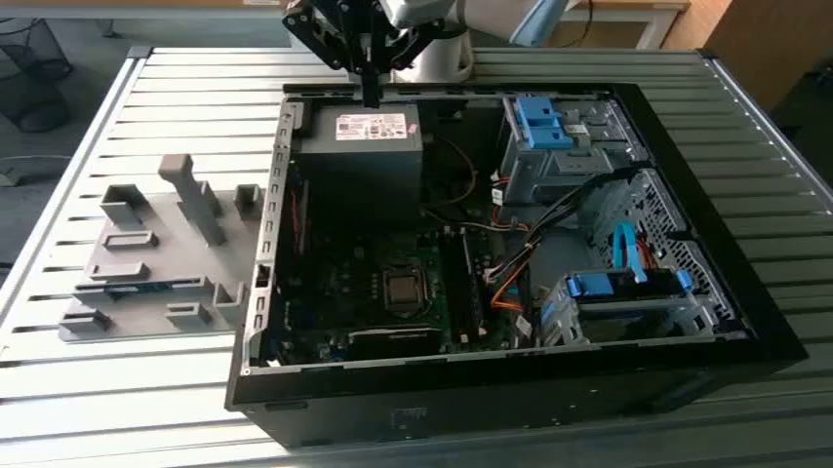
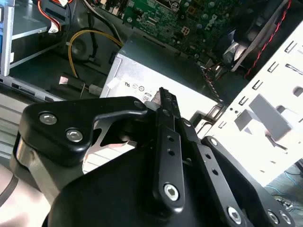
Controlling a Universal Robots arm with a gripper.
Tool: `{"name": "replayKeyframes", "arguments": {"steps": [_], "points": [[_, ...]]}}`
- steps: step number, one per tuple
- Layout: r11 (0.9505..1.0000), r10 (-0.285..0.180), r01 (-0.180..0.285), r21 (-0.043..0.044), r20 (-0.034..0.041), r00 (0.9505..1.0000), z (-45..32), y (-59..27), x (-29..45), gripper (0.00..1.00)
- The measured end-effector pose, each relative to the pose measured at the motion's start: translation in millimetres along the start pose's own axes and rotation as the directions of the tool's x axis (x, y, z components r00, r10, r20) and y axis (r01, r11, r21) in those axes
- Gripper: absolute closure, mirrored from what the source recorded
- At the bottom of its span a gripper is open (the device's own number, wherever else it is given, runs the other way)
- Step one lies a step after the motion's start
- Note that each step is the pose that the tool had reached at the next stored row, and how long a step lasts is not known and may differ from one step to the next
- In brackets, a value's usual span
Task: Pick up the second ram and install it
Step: 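Reach for the second ram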
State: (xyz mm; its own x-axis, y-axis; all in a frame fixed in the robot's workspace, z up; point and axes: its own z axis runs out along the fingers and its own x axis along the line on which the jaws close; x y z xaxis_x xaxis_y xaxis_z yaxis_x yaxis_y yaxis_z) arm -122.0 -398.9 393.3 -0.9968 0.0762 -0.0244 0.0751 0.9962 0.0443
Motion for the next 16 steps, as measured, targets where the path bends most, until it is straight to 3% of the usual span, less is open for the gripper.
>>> {"name": "replayKeyframes", "arguments": {"steps": [16], "points": [[1.0000,0.000,0.000,-0.0001,0.0000,1.0000,-0.1,-0.4,5.1,0.90]]}}
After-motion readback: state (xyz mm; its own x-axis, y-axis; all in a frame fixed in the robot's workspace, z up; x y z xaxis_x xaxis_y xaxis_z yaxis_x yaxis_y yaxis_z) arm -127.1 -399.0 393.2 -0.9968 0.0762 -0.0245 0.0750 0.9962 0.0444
